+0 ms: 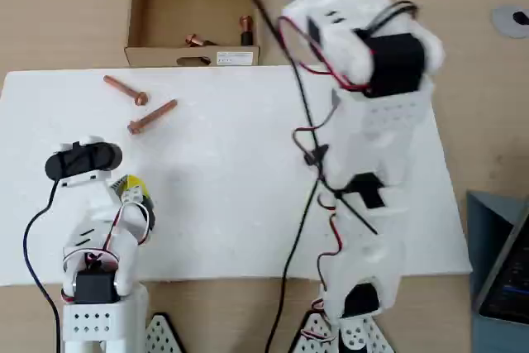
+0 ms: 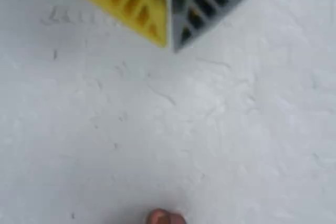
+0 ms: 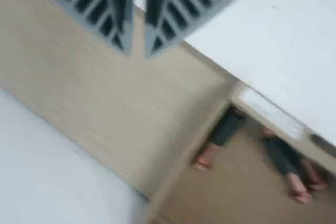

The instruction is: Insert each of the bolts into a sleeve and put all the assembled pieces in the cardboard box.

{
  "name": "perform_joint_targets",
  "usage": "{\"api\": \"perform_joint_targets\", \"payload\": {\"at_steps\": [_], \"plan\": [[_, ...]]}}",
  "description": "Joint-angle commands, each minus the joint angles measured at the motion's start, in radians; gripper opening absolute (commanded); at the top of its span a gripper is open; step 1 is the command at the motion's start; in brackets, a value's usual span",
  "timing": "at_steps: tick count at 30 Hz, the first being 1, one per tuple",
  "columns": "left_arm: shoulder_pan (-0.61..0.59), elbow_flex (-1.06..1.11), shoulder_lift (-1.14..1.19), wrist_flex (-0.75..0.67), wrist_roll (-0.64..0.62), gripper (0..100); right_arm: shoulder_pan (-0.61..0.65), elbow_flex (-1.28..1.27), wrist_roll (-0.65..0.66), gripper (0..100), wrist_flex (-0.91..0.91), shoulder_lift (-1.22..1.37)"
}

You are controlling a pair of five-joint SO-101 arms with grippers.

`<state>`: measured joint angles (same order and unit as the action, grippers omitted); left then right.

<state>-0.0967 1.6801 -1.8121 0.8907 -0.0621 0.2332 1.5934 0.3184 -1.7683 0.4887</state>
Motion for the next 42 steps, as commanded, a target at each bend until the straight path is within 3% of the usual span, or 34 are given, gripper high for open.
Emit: {"api": "perform_joint_targets", "payload": {"at_steps": [1, 14, 23, 30, 42], "plan": [[-0.006, 0.014, -0.008, -0.008, -0.002, 0, -0.081, -0.082, -0.032, 0.9, -0.021, -0.13], [-0.006, 0.014, -0.008, -0.008, -0.002, 0, -0.251, -0.955, -0.242, 1.3, -0.02, -0.653], [-0.006, 0.014, -0.008, -0.008, -0.002, 0, -0.375, -1.468, -0.336, 1.3, -0.018, -0.82], [-0.012, 0.014, -0.008, -0.006, -0.002, 0, -0.392, -1.738, -0.35, 1.3, 0.011, -0.811], [-0.035, 0.014, -0.008, -0.006, -0.002, 0, -0.435, -1.946, -0.379, 1.3, 0.275, -0.792]]}}
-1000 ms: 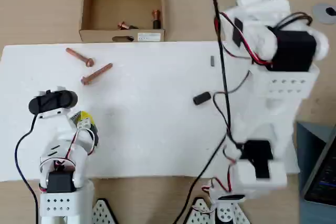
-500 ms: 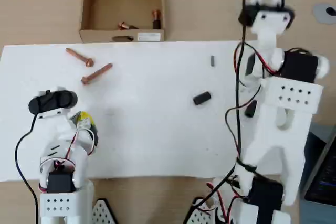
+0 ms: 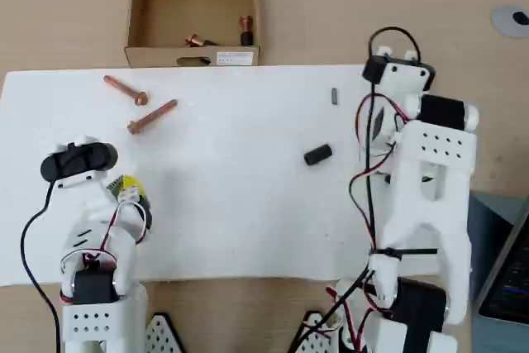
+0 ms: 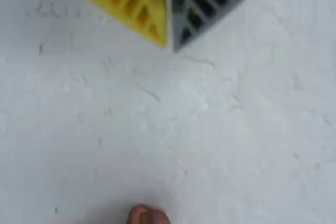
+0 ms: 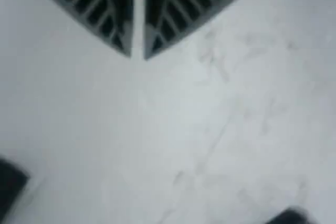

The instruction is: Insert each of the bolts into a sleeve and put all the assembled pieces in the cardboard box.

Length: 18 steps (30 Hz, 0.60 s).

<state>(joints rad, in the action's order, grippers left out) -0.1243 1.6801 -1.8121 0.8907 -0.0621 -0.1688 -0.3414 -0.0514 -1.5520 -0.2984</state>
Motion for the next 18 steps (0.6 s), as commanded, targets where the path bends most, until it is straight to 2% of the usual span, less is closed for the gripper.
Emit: {"api": "perform_joint_targets", "payload": {"at_steps": [1, 3, 8, 18], "plan": [[-0.008, 0.014, -0.008, -0.006, -0.002, 0, -0.044, -0.019, -0.009, 1.3, 0.074, -0.005], [-0.008, 0.014, -0.008, -0.006, -0.002, 0, -0.067, -0.038, -0.009, 2.3, 0.091, -0.004], [-0.006, 0.014, -0.008, -0.006, -0.002, 0, -0.116, -0.067, -0.049, 13.2, 0.091, -0.004], [-0.006, 0.014, -0.008, -0.006, -0.002, 0, -0.117, -0.133, -0.044, 13.7, 0.172, -0.002]]}}
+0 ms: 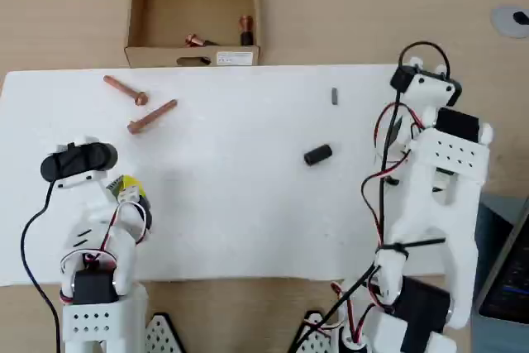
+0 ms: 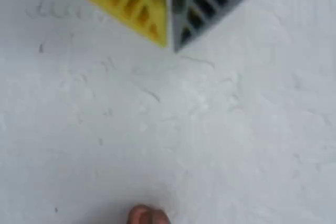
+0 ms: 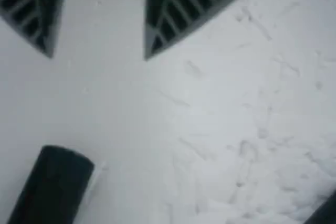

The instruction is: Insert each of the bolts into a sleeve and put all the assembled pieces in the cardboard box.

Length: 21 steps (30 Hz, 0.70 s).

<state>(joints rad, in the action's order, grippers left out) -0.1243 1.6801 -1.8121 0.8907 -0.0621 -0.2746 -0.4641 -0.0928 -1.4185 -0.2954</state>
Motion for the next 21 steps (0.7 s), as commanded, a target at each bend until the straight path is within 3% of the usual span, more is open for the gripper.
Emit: {"api": "perform_joint_targets", "payload": {"at_steps": [1, 21], "plan": [[-0.006, 0.014, -0.008, -0.006, -0.002, 0, -0.01, -0.018, -0.003, 13.7, 0.051, -0.005], [-0.009, 0.014, -0.008, -0.005, -0.002, 0, -0.058, 0.127, 0.02, 13.6, 0.141, 0.315]]}}
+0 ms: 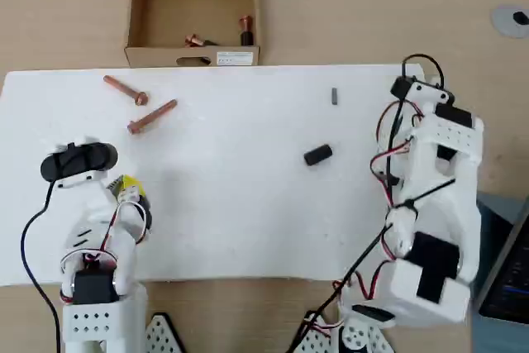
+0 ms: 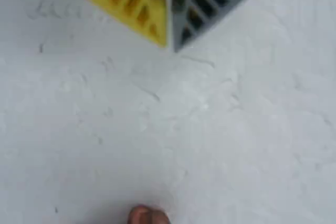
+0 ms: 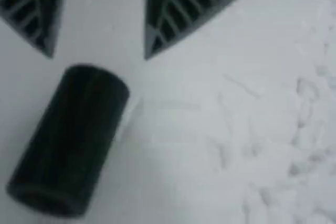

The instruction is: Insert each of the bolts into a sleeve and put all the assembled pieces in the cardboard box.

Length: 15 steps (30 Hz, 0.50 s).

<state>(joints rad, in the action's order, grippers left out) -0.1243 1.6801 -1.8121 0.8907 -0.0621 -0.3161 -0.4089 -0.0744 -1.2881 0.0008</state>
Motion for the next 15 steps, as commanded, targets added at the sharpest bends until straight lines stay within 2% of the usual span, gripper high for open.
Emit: {"api": "perform_joint_targets", "payload": {"at_steps": [1, 15], "plan": [[-0.009, 0.014, -0.008, -0.005, -0.002, 0, -0.016, 0.084, 0.002, 13.6, 0.011, 0.03], [-0.009, 0.014, -0.008, -0.005, -0.002, 0, -0.018, 0.165, 0.002, 13.5, 0.049, 0.182]]}}
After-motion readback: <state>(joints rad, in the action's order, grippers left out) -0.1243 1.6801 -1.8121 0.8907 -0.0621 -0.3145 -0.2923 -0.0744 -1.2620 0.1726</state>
